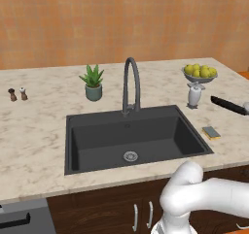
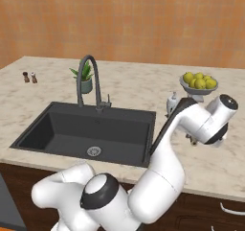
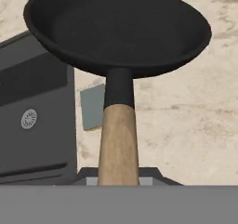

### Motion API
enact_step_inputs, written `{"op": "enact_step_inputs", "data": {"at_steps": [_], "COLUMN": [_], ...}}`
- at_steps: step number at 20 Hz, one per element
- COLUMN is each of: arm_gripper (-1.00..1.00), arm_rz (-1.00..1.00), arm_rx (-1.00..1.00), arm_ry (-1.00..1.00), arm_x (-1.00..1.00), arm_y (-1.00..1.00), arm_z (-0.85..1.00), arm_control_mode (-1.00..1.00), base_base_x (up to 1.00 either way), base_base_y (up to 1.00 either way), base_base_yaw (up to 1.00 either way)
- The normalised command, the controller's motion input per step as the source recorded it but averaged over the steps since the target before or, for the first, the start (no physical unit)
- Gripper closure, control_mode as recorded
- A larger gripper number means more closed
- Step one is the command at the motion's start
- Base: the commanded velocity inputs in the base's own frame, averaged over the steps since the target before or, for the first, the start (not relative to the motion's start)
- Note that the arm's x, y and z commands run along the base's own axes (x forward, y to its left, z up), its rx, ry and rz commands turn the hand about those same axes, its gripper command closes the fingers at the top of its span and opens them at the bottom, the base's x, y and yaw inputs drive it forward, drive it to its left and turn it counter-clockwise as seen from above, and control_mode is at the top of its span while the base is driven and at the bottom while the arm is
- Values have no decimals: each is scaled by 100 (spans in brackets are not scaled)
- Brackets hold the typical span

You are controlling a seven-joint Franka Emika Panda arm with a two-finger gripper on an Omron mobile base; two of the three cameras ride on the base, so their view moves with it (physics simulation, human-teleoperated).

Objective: Pick the pan and sponge and place them into the sink. Then turn on the water.

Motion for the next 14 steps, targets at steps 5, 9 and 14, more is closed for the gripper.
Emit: {"op": "enact_step_inputs", "data": {"at_steps": [5,9,14], "arm_gripper": [100,100,100], "arm_rz": [0,14,64], "arm_rx": [3,0,-14], "arm_ry": [-41,-37,-21], "arm_x": [-13,-25,-20], "arm_y": [40,14,0], "arm_z": [100,86,17], "arm_control_mode": [-100,-100,-100], "base_base_x": [0,0,0], "base_base_y": [0,0,0], "base_base_yaw": [0,0,0]}}
